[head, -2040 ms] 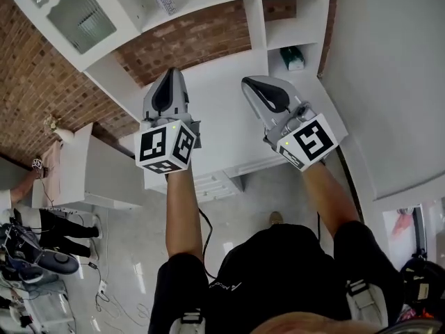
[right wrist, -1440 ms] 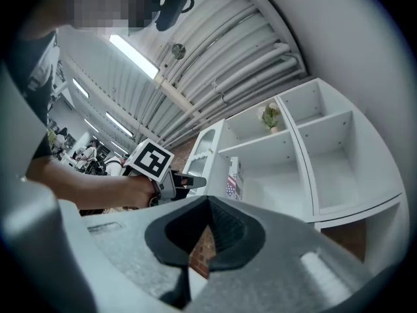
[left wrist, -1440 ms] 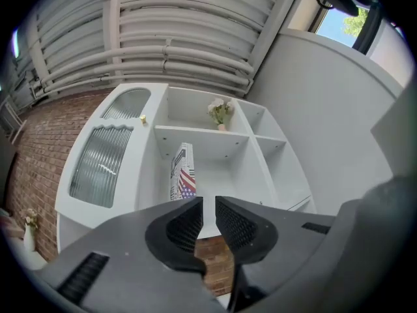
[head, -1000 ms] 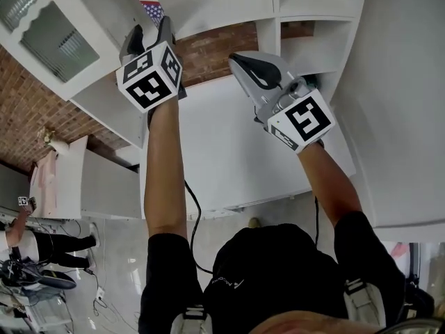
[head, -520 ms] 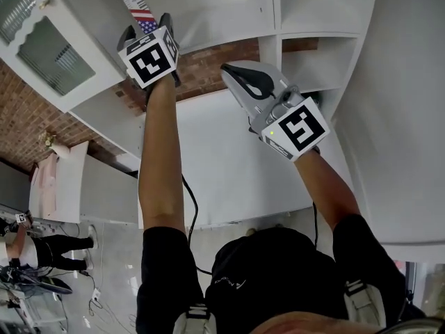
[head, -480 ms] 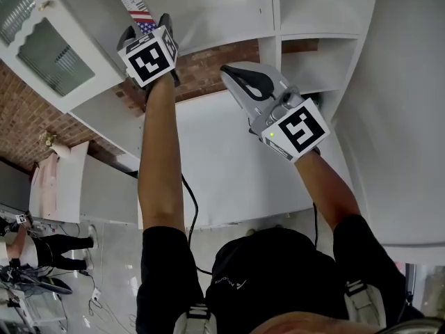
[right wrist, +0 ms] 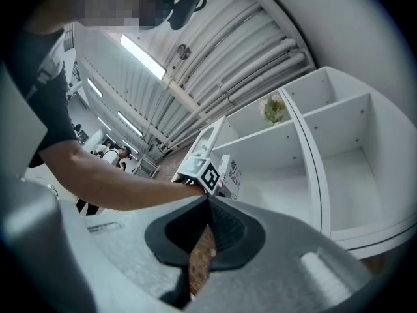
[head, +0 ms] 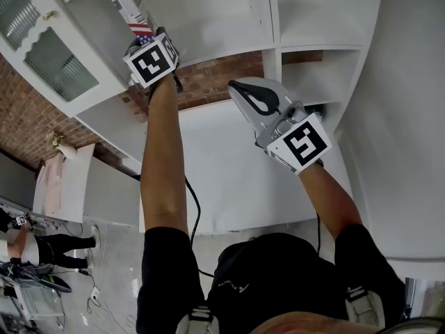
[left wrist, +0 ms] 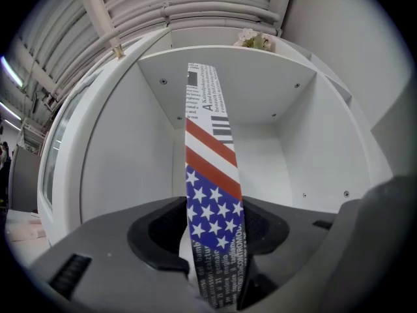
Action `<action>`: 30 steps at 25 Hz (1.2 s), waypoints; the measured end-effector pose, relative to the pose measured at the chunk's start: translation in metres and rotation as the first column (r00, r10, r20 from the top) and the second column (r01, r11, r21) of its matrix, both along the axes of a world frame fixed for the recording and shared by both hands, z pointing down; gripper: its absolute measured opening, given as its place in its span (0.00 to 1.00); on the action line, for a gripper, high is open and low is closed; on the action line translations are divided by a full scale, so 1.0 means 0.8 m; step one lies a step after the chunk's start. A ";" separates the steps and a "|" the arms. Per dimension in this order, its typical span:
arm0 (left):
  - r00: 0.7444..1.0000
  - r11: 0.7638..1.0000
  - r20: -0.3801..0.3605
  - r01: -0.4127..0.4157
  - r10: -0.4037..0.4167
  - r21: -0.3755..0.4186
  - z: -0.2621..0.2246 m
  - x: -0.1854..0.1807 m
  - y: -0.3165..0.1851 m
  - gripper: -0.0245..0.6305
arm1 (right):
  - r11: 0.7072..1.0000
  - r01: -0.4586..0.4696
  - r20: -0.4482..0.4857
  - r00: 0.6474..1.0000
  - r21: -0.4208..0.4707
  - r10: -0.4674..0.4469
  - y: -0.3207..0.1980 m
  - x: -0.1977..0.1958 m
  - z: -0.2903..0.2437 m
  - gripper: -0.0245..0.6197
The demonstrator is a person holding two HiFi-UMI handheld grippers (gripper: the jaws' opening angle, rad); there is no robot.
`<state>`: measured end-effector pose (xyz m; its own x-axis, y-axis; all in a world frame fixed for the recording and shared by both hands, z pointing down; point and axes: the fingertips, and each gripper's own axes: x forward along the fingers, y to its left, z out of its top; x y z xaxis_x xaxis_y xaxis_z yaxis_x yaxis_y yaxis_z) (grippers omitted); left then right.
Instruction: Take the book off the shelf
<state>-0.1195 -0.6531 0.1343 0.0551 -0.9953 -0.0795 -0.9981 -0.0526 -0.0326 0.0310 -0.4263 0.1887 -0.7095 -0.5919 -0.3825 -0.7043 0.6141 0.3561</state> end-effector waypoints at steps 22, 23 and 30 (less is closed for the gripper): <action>0.983 0.974 -0.114 -0.120 0.144 0.193 -0.027 0.003 0.127 0.27 | 0.999 0.001 0.012 1.000 0.035 -0.001 0.024 -0.003 -0.015 0.04; 0.980 0.969 -0.117 -0.135 0.161 0.206 -0.026 0.004 0.139 0.27 | 0.999 0.001 0.015 1.000 0.035 -0.002 0.027 -0.004 -0.014 0.04; 0.951 0.931 -0.134 -0.235 0.281 0.279 -0.008 0.016 0.220 0.27 | 1.000 -0.002 0.066 0.998 0.013 0.001 0.038 -0.001 -0.005 0.04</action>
<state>-0.1066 -0.4769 0.1280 0.2706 -0.8924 -0.3610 -0.9429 -0.3213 0.0876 0.0306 -0.3956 0.1848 -0.6811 -0.5880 -0.4362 -0.7278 0.6085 0.3162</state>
